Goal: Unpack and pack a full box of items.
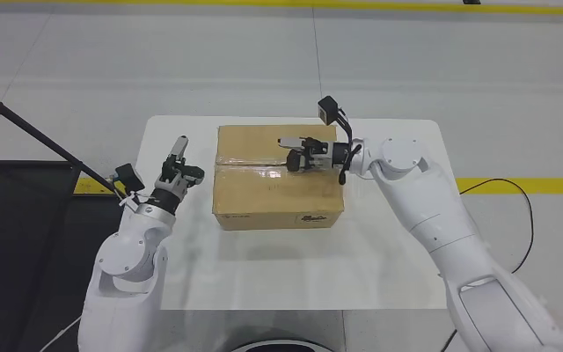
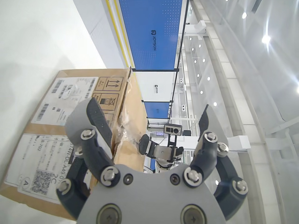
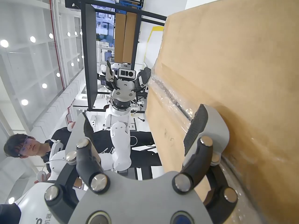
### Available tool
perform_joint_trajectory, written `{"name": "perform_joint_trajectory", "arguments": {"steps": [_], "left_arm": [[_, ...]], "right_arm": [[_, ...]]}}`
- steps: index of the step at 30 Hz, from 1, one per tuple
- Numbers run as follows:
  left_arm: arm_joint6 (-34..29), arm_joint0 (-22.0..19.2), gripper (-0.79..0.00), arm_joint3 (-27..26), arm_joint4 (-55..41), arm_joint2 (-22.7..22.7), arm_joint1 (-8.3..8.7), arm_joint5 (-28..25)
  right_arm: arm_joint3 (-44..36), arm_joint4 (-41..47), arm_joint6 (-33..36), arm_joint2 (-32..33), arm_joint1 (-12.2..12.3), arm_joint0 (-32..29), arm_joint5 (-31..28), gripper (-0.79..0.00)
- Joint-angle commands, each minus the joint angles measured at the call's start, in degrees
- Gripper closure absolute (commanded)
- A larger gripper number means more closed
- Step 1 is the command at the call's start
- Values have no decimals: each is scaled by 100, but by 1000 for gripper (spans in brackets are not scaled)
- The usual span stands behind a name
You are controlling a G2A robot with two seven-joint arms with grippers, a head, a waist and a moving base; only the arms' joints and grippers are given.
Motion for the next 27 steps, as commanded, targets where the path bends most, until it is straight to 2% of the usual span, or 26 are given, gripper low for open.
{"name": "perform_joint_trajectory", "arguments": {"steps": [1, 11, 19, 27], "left_arm": [[-40, 14, -785, 27, 43, 67, 8, -10], [-127, 24, -785, 124, 56, 342, 32, -76], [-168, 64, -785, 173, 7, 385, 61, -126], [-185, 92, -785, 203, -86, 343, 94, -161]], "right_arm": [[92, 5, -79, -112, -80, 69, -3, -785], [586, 247, -346, -662, -566, 358, 76, -785], [1052, 489, -501, -963, -983, 592, 4, -785], [1485, 622, -239, -1173, -1343, 783, -153, -785]]}}
